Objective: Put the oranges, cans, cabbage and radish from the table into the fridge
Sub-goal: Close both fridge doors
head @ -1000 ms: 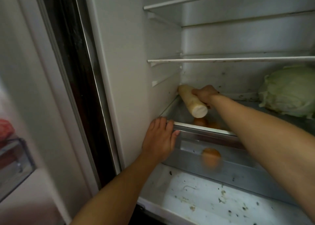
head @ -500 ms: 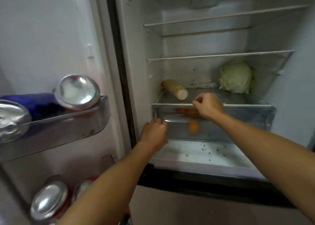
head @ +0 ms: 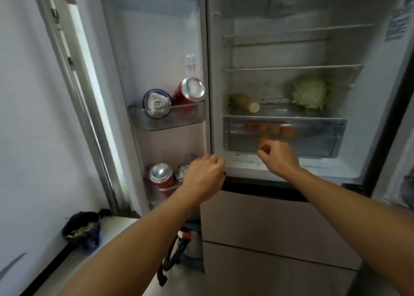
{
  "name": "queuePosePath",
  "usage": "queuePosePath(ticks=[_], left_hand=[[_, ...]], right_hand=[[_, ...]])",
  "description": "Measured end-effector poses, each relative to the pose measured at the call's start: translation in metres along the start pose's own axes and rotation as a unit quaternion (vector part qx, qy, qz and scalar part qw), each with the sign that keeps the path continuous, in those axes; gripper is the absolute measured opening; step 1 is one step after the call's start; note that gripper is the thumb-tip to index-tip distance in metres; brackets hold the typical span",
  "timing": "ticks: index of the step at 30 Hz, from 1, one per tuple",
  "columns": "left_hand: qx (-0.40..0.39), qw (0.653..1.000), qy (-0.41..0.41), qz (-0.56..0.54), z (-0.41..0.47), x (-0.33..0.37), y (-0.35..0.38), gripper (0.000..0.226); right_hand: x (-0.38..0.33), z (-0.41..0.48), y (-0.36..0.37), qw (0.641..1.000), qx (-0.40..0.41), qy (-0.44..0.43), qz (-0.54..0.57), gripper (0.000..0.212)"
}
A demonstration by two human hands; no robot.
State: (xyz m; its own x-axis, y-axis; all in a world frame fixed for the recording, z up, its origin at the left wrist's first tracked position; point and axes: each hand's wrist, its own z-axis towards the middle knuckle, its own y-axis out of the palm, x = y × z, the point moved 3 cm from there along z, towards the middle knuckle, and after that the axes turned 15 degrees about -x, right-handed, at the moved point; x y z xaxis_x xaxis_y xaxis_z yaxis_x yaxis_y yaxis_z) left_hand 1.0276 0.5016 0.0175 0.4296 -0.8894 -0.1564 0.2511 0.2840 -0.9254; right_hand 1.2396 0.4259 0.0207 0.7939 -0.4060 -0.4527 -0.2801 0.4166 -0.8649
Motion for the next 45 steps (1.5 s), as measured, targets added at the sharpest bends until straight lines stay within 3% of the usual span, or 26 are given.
queuePosePath(ticks=[4,11,16,21,25,27,33,42,45], left_hand=[[0.012,0.999,-0.041,0.028,-0.056,-0.015,-0.021,0.014],[-0.043,0.987,-0.146,0.044,-0.149,-0.053,-0.027,0.010],[-0.039,0.971,-0.235,0.015,-0.192,-0.092,-0.037,0.025],[-0.018,0.965,-0.262,0.004,-0.213,-0.138,-0.050,0.028],[-0.030,0.967,-0.252,0.008,-0.224,-0.180,-0.055,0.028],[-0.033,0.971,-0.237,0.009,-0.227,-0.200,-0.056,0.028],[-0.059,0.976,-0.209,0.005,-0.227,-0.248,-0.041,0.031],[-0.007,0.989,-0.127,-0.072,-0.174,-0.239,-0.026,0.032],[0.026,0.990,-0.089,-0.111,-0.150,-0.218,-0.030,0.046]], right_hand=[[-0.044,-0.027,0.018,0.998,-0.018,-0.055,0.009,0.020],[-0.111,-0.088,0.066,0.988,-0.064,-0.138,0.002,0.019],[-0.177,-0.110,0.076,0.970,-0.071,-0.220,-0.068,0.022],[-0.245,-0.110,0.087,0.975,-0.063,-0.206,-0.051,0.040],[-0.287,-0.088,0.100,0.988,-0.060,-0.142,-0.028,0.068],[-0.304,-0.077,0.110,0.994,-0.046,-0.094,-0.025,0.072],[-0.320,-0.062,0.133,0.999,-0.019,-0.021,0.046,0.047],[-0.270,-0.100,0.108,0.995,-0.030,-0.037,0.092,0.048],[-0.244,-0.119,0.093,0.997,-0.006,-0.024,0.074,0.048]])
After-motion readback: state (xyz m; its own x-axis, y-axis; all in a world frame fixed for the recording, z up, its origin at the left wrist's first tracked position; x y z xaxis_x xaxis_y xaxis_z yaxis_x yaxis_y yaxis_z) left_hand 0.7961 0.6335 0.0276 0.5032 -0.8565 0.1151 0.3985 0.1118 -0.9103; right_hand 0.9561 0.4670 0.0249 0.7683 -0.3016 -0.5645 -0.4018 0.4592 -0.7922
